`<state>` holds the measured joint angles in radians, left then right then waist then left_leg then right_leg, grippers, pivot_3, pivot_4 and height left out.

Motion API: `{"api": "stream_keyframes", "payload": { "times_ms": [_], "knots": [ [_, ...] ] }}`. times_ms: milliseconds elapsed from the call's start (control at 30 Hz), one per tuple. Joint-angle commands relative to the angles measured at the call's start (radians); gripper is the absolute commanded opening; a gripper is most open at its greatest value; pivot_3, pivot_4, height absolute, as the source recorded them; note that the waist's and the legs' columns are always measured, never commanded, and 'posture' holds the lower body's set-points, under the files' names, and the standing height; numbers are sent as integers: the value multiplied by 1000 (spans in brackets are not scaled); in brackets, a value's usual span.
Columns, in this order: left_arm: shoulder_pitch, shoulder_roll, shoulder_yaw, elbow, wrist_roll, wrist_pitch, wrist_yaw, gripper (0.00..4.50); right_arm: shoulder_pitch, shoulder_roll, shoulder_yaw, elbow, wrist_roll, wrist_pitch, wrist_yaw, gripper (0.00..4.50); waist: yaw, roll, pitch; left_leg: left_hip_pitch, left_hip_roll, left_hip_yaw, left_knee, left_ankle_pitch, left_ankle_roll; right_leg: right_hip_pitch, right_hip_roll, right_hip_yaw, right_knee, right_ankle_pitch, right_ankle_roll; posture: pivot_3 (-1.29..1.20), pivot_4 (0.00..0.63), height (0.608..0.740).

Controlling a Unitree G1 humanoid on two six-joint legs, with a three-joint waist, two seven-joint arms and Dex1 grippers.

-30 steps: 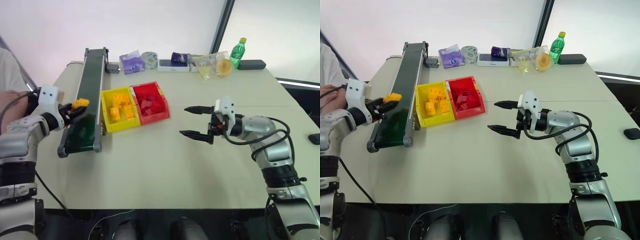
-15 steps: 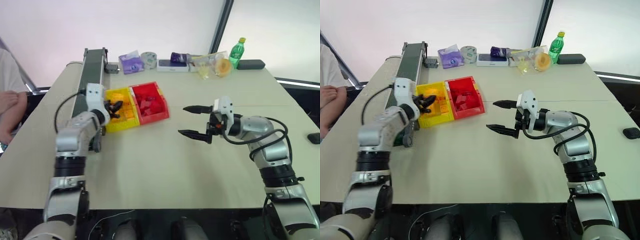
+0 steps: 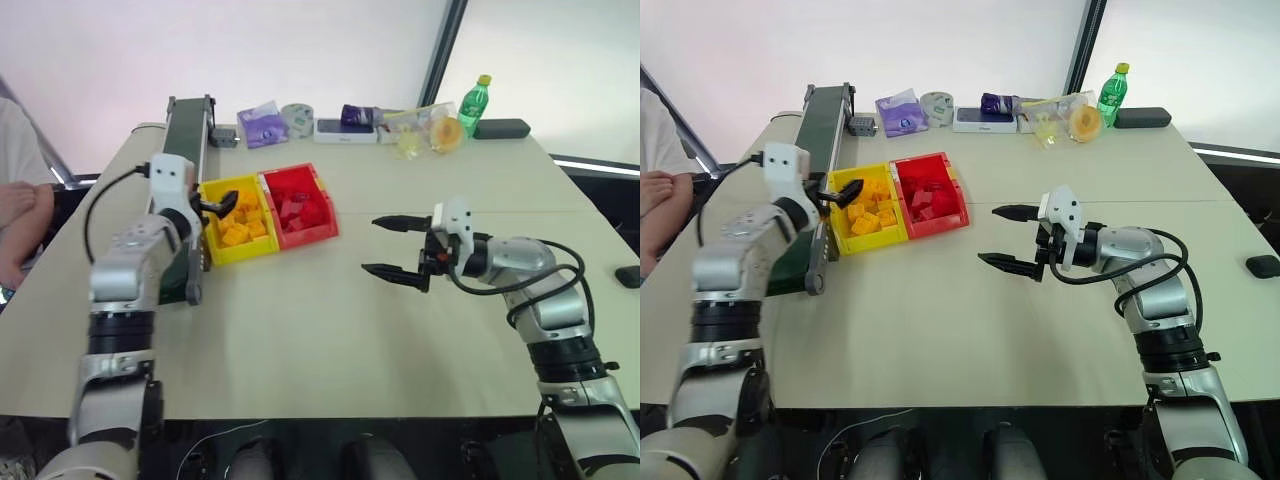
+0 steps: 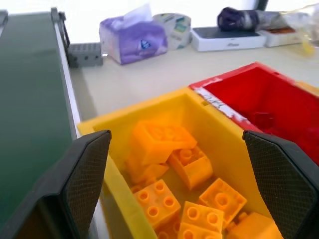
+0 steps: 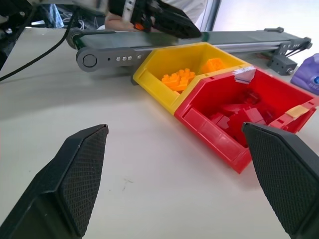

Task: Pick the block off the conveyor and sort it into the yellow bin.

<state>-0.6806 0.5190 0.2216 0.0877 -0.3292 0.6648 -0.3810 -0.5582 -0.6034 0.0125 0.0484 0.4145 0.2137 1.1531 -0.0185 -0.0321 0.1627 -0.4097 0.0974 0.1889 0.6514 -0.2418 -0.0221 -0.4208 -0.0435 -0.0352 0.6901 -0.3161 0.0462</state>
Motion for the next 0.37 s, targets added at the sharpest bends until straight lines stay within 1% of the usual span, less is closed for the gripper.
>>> {"api": "stream_keyframes", "payload": {
  "times_ms": [33,133,200,367],
  "knots": [
    [60,101,126,-128,-94,39,-88,4436,-18,-14,-29,-16,16,-10,9,4500,-3,0,0,0,0,0,0,0,0,0,0,0,0,0,0,0,150,740],
    [151,198,187,-161,-121,64,-152,4436,-39,-17,-31,11,12,-19,16,4500,-5,0,0,0,1,0,-1,0,0,0,0,0,0,0,0,0,150,740],
    [201,238,250,-166,-164,61,-197,4436,-49,-21,-30,29,4,-31,24,4500,-2,0,0,0,1,0,-1,0,0,0,0,0,0,0,0,0,150,740],
    [303,288,309,-160,-177,2,-267,4436,-54,-20,-28,42,1,-38,38,4500,9,0,0,0,1,0,0,0,1,1,-1,-1,0,0,0,0,150,740]
  ]
}}
